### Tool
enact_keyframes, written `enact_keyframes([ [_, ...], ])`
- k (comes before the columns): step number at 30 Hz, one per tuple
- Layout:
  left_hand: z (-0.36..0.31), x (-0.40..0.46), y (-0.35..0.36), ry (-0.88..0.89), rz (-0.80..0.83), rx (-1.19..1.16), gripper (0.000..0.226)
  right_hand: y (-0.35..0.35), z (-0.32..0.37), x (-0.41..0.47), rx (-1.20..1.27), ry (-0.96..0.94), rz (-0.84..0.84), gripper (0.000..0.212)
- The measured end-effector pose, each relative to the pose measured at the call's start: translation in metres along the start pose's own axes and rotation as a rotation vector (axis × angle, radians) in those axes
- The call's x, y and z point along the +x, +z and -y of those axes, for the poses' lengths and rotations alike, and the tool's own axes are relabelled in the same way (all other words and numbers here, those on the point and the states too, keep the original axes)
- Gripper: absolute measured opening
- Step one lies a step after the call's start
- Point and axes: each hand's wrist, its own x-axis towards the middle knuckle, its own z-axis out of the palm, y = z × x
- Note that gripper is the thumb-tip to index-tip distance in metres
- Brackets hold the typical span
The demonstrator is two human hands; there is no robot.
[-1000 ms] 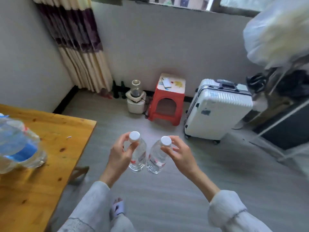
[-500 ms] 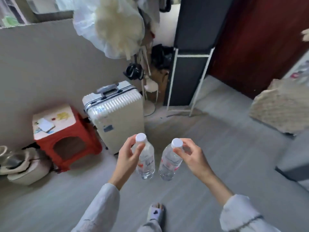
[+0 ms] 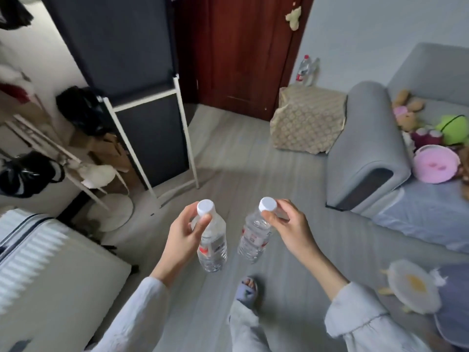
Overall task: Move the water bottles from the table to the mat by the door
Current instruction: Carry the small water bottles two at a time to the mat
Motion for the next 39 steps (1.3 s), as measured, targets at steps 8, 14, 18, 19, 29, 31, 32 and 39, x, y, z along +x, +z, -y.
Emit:
enact_keyframes([
  [8,-0.041,0.190,0.072,0.037,0.146,0.064,0.030,-0.066,-0.020,0.175,-0.005,0.003,-0.043,0.015],
  [14,-0.076,0.318,0.118,0.073,0.161,-0.004,0.021,-0.115,-0.010,0.299,0.007,-0.032,-0.115,0.018],
  [18,-0.085,0.398,0.154,0.070,0.172,-0.015,0.024,-0.144,-0.020,0.377,0.021,-0.009,-0.154,0.017],
  [19,-0.087,0.419,0.163,0.059,0.176,-0.015,0.026,-0.151,-0.025,0.397,0.026,-0.007,-0.157,0.017],
  [29,-0.111,0.675,0.268,0.079,0.222,0.008,0.024,-0.235,-0.053,0.622,-0.049,-0.027,-0.153,0.022],
  [31,-0.127,0.721,0.294,0.084,0.253,0.004,0.024,-0.259,-0.054,0.662,-0.032,-0.027,-0.202,0.026],
  [32,-0.134,0.741,0.306,0.091,0.271,0.003,0.024,-0.271,-0.055,0.681,-0.030,-0.026,-0.219,0.028],
  [39,-0.151,0.856,0.403,0.088,0.319,0.022,0.028,-0.354,-0.090,0.804,-0.101,0.014,-0.264,0.019],
])
